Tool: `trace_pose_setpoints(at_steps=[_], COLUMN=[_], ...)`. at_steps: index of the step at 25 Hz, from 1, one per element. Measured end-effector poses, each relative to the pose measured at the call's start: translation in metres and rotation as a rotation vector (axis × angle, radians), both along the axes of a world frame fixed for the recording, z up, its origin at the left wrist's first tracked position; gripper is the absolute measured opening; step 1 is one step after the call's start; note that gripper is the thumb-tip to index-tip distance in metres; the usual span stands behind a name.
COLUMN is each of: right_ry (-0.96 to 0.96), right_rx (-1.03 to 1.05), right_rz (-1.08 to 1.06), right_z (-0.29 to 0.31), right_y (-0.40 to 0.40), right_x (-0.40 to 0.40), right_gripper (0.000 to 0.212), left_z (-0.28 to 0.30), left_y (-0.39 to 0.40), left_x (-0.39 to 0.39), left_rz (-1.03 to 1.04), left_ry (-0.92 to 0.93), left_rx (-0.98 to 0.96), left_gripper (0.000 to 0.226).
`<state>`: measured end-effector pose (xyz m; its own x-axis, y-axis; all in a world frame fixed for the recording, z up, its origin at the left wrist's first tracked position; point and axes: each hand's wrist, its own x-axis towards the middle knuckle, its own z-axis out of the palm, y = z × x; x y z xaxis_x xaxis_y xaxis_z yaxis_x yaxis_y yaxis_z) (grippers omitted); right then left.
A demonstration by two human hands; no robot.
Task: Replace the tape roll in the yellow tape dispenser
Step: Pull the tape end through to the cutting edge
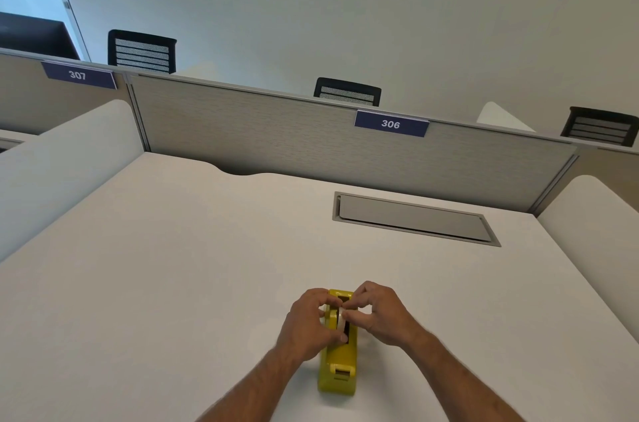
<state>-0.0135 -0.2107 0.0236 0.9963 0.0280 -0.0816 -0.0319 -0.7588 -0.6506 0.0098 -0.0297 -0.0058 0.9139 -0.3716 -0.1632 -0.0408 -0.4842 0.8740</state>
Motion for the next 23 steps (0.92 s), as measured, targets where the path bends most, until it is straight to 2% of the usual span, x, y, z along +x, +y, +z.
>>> trace_pose_setpoints(at_steps=[6,17,23], right_ry=[0.007,0.032,0.027], right_rx=[-0.004,-0.093,-0.108], right_rz=[-0.018,0.014,0.01], right_z=[0.0029,0.0038,0.005], right_y=[0.001,0.0049,0.005], right_x=[0.0032,-0.0013,-0.0008], right_gripper=[0.015,0.043,0.04], left_z=[-0.0001,-0.0072,-0.0046], left_y=[0.0013,0.0022,0.0017], left_x=[0.0005,0.0034,0.0039], left_rz=[-0.014,-0.022,-0.02], left_ry=[0.0,-0.009,-0.004], left_rx=[0.002,-0.015,-0.001], left_gripper=[0.062,0.063,0.062])
